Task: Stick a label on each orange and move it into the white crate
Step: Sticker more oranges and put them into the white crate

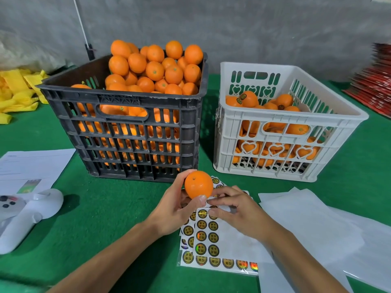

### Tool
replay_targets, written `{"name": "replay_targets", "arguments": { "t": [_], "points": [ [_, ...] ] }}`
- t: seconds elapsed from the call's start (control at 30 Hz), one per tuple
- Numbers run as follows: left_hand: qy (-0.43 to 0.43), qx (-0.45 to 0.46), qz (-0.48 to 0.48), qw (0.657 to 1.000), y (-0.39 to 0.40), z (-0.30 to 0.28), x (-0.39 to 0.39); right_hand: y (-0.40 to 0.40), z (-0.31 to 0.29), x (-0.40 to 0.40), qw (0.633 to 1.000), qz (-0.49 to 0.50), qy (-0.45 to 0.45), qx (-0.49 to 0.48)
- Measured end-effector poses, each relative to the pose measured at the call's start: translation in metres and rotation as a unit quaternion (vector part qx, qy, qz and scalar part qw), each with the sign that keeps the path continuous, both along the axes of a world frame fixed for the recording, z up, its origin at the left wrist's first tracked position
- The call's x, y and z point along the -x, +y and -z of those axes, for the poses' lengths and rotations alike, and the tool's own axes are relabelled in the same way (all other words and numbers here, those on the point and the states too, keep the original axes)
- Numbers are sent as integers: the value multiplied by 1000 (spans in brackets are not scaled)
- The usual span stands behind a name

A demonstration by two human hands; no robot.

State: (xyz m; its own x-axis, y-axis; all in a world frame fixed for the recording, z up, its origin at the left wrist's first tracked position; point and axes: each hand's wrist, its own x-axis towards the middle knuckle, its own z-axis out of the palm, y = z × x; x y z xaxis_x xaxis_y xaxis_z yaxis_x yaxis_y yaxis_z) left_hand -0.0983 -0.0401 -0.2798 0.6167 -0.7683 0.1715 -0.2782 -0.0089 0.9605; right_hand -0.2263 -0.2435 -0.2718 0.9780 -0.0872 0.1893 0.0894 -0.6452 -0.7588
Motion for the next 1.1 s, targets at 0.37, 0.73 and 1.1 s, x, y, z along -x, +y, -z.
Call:
{"name": "replay_targets", "arguments": {
  "t": [0.37,0.73,1.1],
  "points": [
    [-3,0,5,1000,1,-3,0,-6,3,-1,995,13,35,-91],
    [-6,-1,6,1000,-3,-5,3,25,-18,-12,949,230,-181,-118],
    [-250,142,-132,949,-33,-97,8,58,-102,-4,910,240,-293,170]
  ]
}}
